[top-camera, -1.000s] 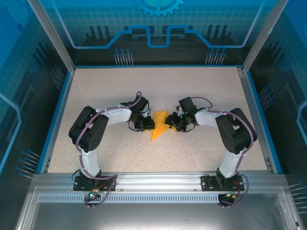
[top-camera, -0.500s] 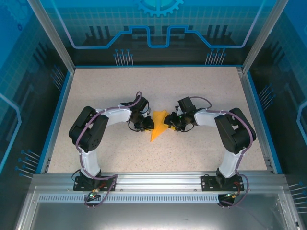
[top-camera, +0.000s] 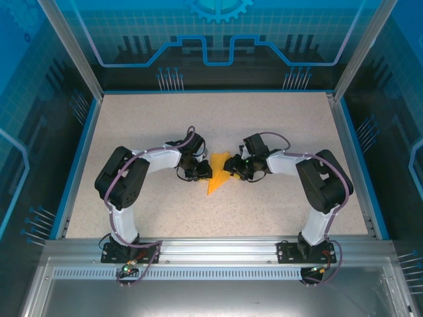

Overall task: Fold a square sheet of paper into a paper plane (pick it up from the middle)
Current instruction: Turn over the paper at the center of the table.

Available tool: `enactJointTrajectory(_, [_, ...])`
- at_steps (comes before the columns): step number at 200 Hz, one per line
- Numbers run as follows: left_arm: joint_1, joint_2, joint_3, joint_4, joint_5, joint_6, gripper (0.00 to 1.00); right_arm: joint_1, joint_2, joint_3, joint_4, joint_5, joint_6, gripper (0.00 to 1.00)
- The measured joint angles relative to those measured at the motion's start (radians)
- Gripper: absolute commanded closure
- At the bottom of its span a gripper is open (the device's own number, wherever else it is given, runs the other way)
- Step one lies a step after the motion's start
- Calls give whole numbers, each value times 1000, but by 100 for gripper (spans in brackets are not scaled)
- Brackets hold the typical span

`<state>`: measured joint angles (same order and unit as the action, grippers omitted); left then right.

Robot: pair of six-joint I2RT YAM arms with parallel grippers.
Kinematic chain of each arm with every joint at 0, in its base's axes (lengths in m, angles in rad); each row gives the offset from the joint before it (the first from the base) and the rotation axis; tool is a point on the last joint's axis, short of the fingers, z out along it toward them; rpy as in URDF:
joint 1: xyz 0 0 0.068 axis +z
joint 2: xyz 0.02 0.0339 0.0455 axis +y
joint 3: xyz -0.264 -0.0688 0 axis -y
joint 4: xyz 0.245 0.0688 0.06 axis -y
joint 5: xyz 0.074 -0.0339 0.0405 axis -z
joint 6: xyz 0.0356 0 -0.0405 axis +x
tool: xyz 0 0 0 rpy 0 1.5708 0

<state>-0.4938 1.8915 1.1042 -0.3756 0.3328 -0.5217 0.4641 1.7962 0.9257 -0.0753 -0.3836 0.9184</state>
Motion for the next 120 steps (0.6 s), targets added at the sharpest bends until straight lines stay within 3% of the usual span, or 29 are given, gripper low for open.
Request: enactJointTrajectory(120, [0, 0, -1, 2, 0, -2, 81, -5, 31, 32, -44, 8, -17, 57])
